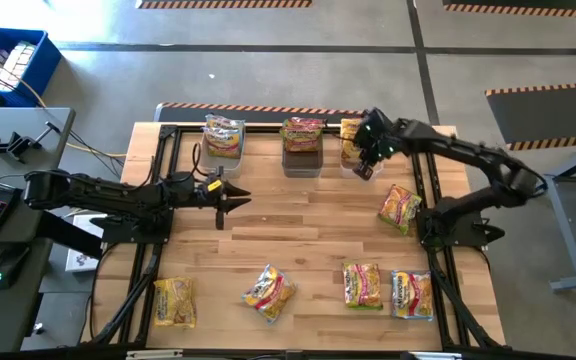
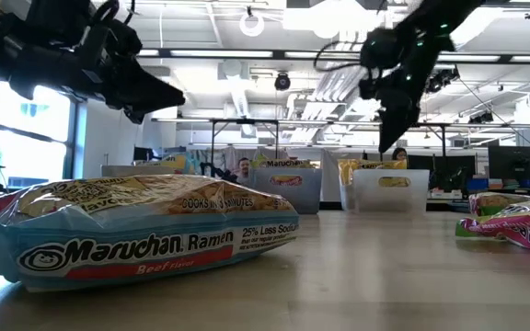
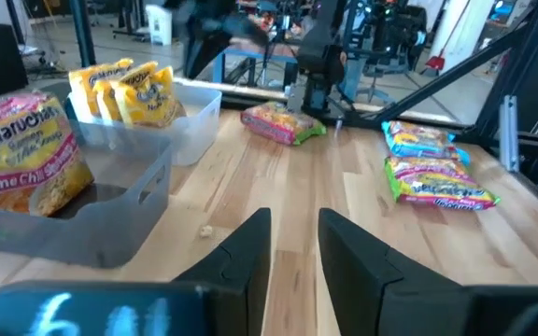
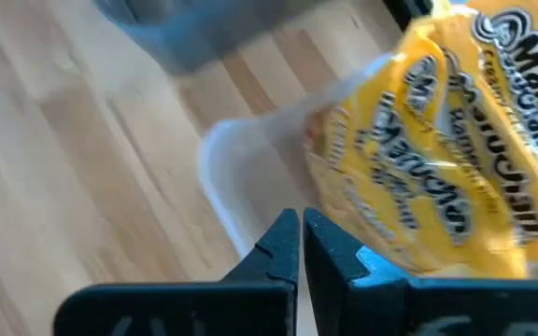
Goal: Sort Maruchan noodles
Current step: Put the green noodle pack into the black bin
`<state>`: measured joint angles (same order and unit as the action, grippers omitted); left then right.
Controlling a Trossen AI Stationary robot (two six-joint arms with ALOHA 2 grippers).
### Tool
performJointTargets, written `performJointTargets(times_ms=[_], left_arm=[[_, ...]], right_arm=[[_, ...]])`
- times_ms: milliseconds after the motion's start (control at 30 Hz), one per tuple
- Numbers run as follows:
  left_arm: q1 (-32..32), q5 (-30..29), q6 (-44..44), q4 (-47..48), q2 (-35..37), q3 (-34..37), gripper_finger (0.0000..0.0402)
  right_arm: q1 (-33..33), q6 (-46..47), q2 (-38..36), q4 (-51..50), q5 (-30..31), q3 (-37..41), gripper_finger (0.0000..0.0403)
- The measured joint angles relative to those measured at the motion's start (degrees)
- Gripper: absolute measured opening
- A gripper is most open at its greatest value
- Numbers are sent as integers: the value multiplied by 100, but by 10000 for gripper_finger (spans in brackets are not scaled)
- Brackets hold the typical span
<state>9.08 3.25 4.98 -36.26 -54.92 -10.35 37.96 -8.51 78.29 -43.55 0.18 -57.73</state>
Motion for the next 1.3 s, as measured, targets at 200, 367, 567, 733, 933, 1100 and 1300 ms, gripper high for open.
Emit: performJointTargets(times_ms=[200, 367, 567, 733, 933, 1100, 1300], left_arm=[[0, -160, 178, -382, -545, 0, 42], [0, -140, 257, -878, -1068, -2, 8], [0, -141, 548, -1444, -1565, -2, 5], [2, -230, 607, -1613, -1843, -2, 3], [2, -234, 756, -1641, -1982, -2, 5], [2, -239, 793, -1656, -1982, -2, 5], [2, -243, 791, -1656, -1982, -4, 5]], right_arm=[[-798, 1414, -1187, 1195, 517, 1329, 0], [-1506, 2965, -1931, 987, 1411, 1677, 0], [-2127, 4548, -2206, 45, 2218, 1678, 0], [-2437, 5371, -2044, -502, 2461, 1726, 0], [-2593, 6271, -1935, -563, 2466, 2121, 0], [-2647, 7074, -1937, -1093, 2458, 2313, 0], [-2645, 7809, -1937, -1809, 2326, 2544, 0]])
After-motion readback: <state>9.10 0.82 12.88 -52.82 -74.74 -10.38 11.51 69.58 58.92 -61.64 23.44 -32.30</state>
